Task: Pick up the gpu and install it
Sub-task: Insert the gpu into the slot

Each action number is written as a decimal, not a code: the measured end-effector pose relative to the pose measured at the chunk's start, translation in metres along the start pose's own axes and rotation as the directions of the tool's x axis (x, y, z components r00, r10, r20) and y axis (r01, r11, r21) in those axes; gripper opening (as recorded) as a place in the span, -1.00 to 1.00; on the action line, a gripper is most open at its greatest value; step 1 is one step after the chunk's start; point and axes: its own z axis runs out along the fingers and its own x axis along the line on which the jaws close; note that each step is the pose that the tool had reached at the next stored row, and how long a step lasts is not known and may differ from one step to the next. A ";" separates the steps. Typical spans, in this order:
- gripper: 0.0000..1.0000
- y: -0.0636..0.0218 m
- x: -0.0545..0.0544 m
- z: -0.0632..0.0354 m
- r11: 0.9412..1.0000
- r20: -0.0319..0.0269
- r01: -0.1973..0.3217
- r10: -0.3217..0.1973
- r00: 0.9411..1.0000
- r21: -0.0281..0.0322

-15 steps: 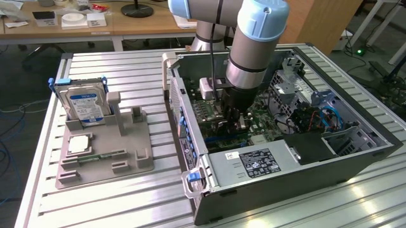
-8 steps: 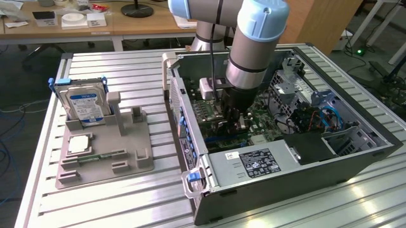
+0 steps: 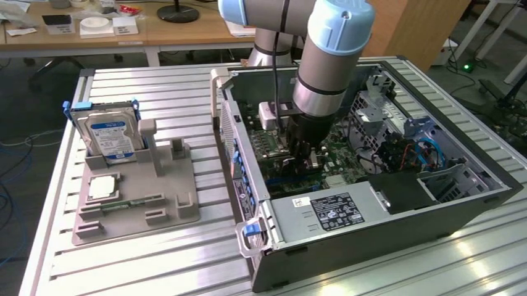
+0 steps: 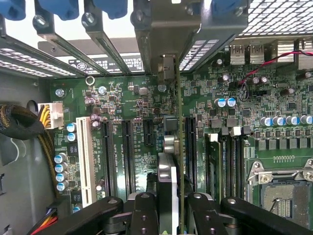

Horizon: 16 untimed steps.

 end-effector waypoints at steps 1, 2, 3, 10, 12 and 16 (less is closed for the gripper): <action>-0.44 0.0000 0.000 0.0000 1.000 0.000 0.000 0.000 1.000 0.000; -0.44 0.0000 0.000 0.0000 1.000 0.000 0.000 0.000 1.000 0.000; -0.44 0.0000 0.000 0.0000 1.000 0.000 0.000 0.000 1.000 0.000; -0.44 0.0000 0.000 0.0002 1.000 -0.001 0.000 0.000 1.000 -0.022; -0.44 0.0000 0.000 0.0003 1.000 -0.001 0.000 0.000 1.000 -0.021; -0.44 0.0000 0.000 0.0003 1.000 -0.001 0.000 0.000 1.000 -0.021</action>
